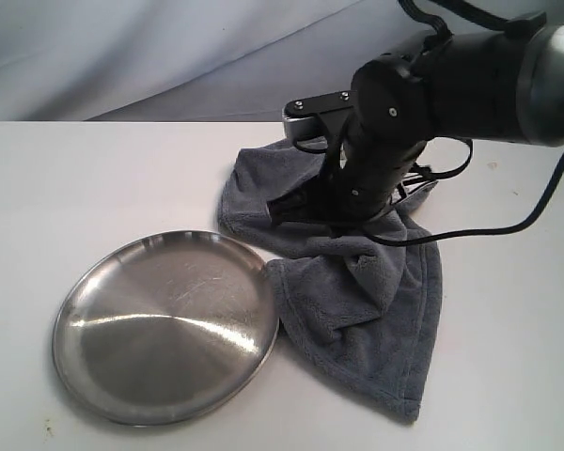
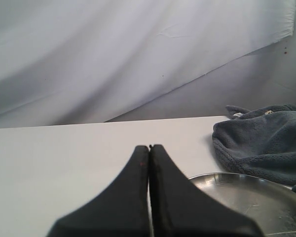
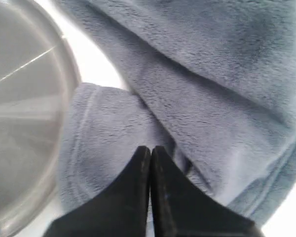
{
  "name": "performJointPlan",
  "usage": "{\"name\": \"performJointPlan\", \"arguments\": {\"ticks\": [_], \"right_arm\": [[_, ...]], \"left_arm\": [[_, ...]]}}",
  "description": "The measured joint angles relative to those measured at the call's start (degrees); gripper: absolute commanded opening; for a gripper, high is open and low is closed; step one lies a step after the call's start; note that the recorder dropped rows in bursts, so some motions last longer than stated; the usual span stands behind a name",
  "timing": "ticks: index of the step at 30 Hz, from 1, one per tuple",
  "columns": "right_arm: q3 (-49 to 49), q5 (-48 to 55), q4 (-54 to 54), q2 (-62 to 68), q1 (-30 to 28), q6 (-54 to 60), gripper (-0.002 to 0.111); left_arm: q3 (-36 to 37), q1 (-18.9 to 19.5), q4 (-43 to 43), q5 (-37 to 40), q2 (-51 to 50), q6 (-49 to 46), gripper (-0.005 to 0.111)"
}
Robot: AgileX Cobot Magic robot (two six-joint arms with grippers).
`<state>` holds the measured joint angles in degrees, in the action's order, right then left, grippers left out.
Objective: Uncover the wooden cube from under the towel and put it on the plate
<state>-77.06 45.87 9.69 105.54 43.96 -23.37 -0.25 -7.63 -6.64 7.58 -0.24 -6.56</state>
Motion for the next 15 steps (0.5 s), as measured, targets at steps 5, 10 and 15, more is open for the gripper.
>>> {"name": "performJointPlan", "arguments": {"ticks": [5, 10, 15], "right_arm": [[0.0, 1.0, 12.1, 0.0, 0.0, -8.7, 0.0], [0.0, 0.4, 23.1, 0.0, 0.0, -18.8, 0.0], [0.0, -3.4, 31.8, 0.1, 0.0, -27.3, 0.0]], "left_arm": [[0.0, 0.0, 0.0, 0.0, 0.0, 0.0, 0.0], [0.0, 0.0, 0.0, 0.0, 0.0, 0.0, 0.0], [0.0, 0.0, 0.0, 0.0, 0.0, 0.0, 0.0]]}}
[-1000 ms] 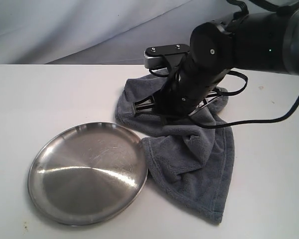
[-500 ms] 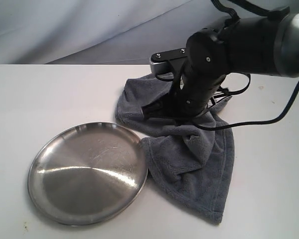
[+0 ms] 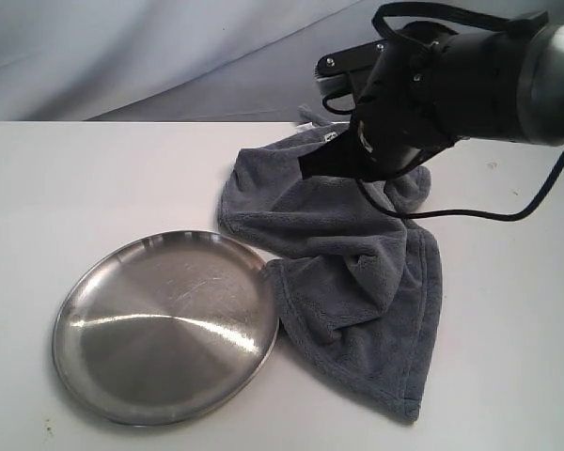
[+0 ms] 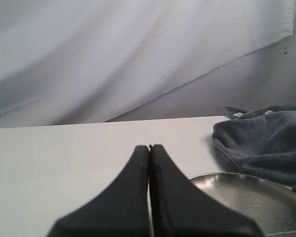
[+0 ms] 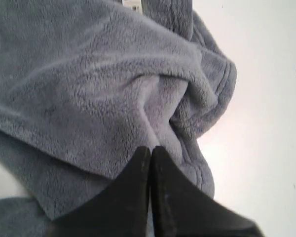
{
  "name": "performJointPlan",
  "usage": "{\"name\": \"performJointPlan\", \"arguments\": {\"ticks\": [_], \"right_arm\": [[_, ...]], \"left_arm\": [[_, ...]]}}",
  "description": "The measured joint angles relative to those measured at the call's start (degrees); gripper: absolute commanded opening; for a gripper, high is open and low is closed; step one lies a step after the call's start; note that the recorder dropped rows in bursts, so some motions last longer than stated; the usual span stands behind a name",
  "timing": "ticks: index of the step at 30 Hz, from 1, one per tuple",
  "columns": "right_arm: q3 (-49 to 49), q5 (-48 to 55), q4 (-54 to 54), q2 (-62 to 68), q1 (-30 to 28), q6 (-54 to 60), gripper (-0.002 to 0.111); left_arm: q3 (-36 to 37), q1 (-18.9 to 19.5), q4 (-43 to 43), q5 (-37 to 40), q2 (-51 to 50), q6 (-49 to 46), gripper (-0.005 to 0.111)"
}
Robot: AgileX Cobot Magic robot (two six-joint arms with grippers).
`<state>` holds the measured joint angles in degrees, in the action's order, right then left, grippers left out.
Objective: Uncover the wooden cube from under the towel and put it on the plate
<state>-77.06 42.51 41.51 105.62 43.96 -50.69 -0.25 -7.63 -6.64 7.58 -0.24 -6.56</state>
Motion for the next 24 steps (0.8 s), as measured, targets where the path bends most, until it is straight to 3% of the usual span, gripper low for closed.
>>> {"name": "performJointPlan", "arguments": {"ticks": [11, 17, 24], "right_arm": [[-9.8, -6.5, 0.2, 5.4, -1.9, -3.0, 0.0], [-16.5, -10.6, -8.3, 10.5, -1.9, 1.6, 0.0], [-21.6, -11.4, -26.6, 15.3, -1.3, 19.0, 0.0]], "left_arm": [[0.0, 0.0, 0.0, 0.0, 0.0, 0.0, 0.0], [0.0, 0.0, 0.0, 0.0, 0.0, 0.0, 0.0], [0.0, 0.0, 0.0, 0.0, 0.0, 0.0, 0.0]]}}
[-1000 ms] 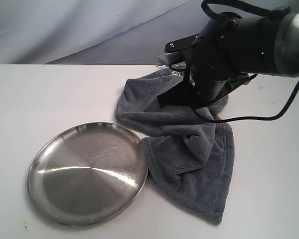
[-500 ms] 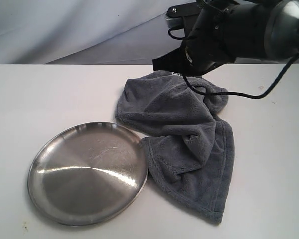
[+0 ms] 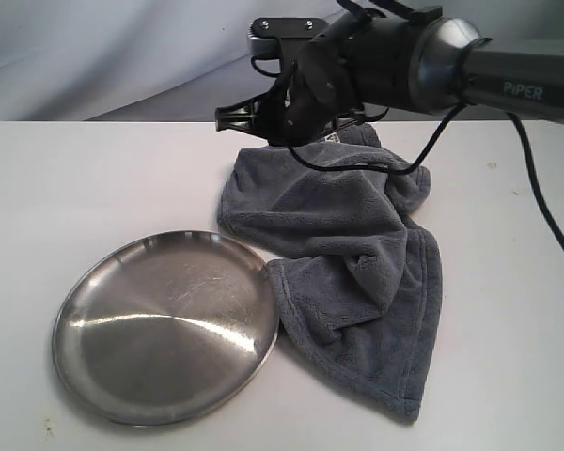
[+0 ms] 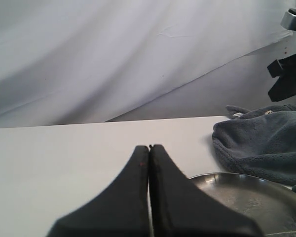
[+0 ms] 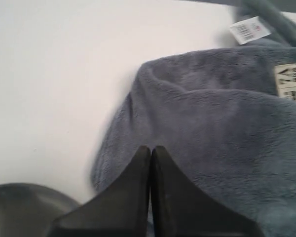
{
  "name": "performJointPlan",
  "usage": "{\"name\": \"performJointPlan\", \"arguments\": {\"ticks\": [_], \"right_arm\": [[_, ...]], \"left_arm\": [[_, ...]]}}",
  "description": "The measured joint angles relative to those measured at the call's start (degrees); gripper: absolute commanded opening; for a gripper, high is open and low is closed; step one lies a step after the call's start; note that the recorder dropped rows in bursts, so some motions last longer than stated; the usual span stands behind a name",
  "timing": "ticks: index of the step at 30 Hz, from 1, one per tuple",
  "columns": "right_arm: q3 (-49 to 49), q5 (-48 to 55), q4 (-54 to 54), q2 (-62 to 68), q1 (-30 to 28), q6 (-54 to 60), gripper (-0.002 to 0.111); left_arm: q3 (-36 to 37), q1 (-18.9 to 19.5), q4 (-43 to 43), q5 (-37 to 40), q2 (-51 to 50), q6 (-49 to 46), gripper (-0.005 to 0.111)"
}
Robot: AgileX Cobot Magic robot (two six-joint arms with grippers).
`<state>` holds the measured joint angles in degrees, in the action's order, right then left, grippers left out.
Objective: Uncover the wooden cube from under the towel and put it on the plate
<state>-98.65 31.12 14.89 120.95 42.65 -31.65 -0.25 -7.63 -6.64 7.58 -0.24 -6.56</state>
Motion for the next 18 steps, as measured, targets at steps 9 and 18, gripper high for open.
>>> {"name": "performJointPlan", "arguments": {"ticks": [9, 18], "right_arm": [[-0.2, 8.1, -20.9, 0.5, 0.9, 24.5, 0.0], [-0.1, 22.5, -23.3, -0.8, 2.8, 33.2, 0.0]], "left_arm": [[0.0, 0.0, 0.0, 0.0, 0.0, 0.0, 0.0], [0.0, 0.0, 0.0, 0.0, 0.0, 0.0, 0.0]]}}
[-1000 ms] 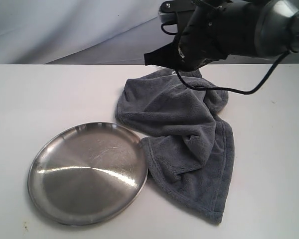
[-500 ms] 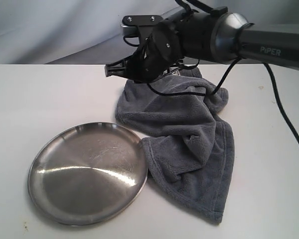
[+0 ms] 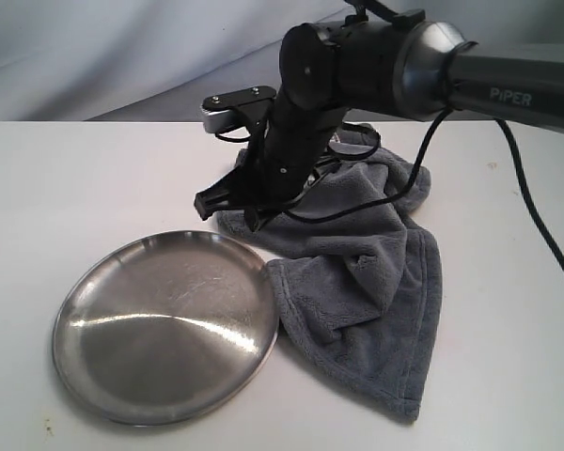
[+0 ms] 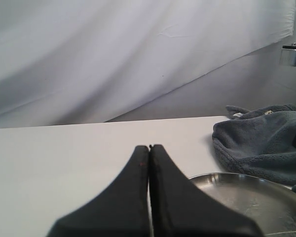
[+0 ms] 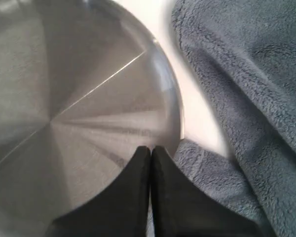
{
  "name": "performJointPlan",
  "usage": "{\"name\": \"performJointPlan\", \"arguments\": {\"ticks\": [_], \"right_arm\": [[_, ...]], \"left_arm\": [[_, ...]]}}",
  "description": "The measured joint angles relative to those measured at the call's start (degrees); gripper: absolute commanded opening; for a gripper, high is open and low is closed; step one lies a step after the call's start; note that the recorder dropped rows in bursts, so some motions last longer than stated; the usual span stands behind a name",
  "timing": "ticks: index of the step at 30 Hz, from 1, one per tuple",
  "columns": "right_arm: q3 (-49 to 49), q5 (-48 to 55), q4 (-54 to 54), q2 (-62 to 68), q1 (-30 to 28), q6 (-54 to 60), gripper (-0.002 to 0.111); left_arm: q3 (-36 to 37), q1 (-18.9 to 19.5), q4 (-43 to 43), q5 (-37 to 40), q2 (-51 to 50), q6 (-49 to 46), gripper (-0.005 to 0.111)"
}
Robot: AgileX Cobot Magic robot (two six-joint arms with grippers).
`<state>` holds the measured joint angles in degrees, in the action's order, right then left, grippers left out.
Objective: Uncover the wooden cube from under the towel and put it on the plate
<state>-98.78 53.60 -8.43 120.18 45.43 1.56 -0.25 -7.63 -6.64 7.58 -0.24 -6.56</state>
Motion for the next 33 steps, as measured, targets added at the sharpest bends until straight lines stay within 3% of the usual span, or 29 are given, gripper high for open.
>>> {"name": "performJointPlan", "arguments": {"ticks": [8, 15, 23, 28, 33], "right_arm": [[8.7, 0.2, 6.1, -7.6, 5.5, -3.5, 0.0], [17.6, 2.5, 13.7, -12.0, 5.4, -9.1, 0.0], [19.5, 9.1, 30.2, -12.3, 5.4, -18.2, 0.0], [19.5, 9.0, 39.2, -12.3, 3.5, -23.7, 0.0], [19.5, 3.5, 41.6, -12.3, -2.0, -27.0, 0.0]], "left_arm": [[0.0, 0.0, 0.0, 0.0, 0.0, 0.0, 0.0], [0.0, 0.0, 0.0, 0.0, 0.0, 0.0, 0.0], [0.0, 0.0, 0.0, 0.0, 0.0, 0.0, 0.0], [0.0, 0.0, 0.0, 0.0, 0.0, 0.0, 0.0], [0.0, 0.0, 0.0, 0.0, 0.0, 0.0, 0.0]]}}
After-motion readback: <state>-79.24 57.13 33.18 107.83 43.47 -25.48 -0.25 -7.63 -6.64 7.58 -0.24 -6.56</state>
